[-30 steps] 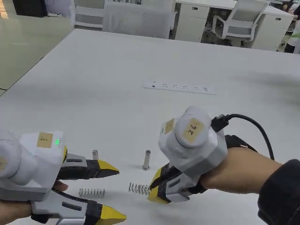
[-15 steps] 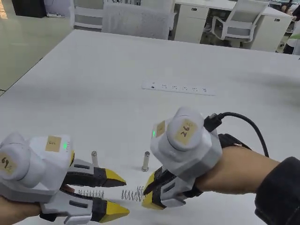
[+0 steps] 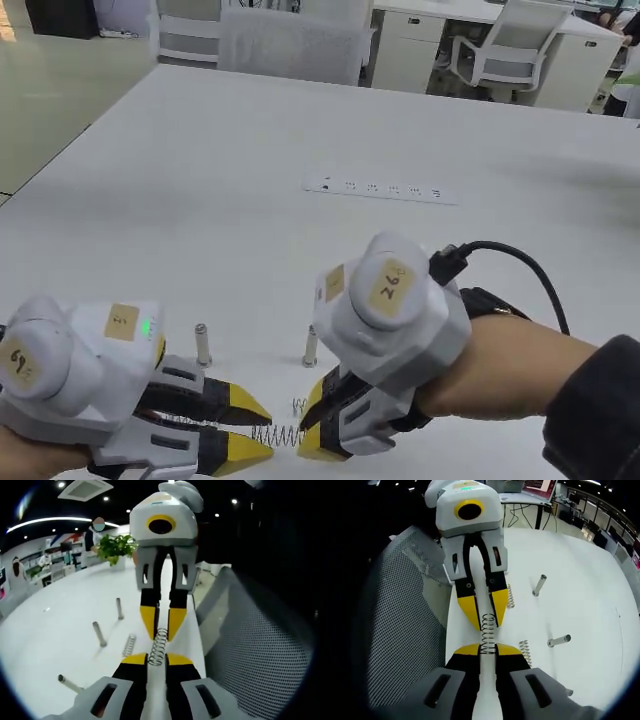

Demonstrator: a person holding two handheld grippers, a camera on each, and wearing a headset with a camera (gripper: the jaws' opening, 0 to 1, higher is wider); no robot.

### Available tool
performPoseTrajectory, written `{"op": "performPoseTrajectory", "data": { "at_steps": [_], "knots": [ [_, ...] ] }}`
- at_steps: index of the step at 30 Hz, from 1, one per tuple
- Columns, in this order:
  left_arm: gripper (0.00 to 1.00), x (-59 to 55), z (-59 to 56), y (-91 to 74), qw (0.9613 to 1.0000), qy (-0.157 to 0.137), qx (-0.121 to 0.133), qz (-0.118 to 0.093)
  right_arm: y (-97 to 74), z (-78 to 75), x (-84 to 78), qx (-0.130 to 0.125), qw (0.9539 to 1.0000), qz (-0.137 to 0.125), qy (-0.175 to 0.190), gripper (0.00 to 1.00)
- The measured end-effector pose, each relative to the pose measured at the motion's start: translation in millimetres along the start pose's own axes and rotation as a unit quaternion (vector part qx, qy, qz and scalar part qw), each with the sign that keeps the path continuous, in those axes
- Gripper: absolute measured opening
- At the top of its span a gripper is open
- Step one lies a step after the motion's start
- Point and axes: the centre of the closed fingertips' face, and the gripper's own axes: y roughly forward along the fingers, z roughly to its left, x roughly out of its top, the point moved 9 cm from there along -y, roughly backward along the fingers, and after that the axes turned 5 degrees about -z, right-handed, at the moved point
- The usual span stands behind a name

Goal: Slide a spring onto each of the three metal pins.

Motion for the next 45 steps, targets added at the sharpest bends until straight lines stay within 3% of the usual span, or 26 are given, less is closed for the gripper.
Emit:
{"op": "performPoseTrajectory", "data": {
  "at_steps": [20,25,45],
  "knots": [
    [0.03,-2.3,0.3,-0.9,0.9999,0.009,0.004,0.009,-10.8,1.1,14.3,-0.012,0.999,-0.042,0.005,0.07],
    [0.02,-0.3,-0.7,-1.2,1.0,0.008,0.003,0.002,-16.0,1.7,25.4,-0.017,0.9972,-0.072,0.007,0.07],
    [0.02,5.4,-1.6,-2.9,0.9998,0.007,0.007,-0.019,-8.1,1.8,27.0,-0.01,0.998,-0.062,0.002,0.11]
  ]
}}
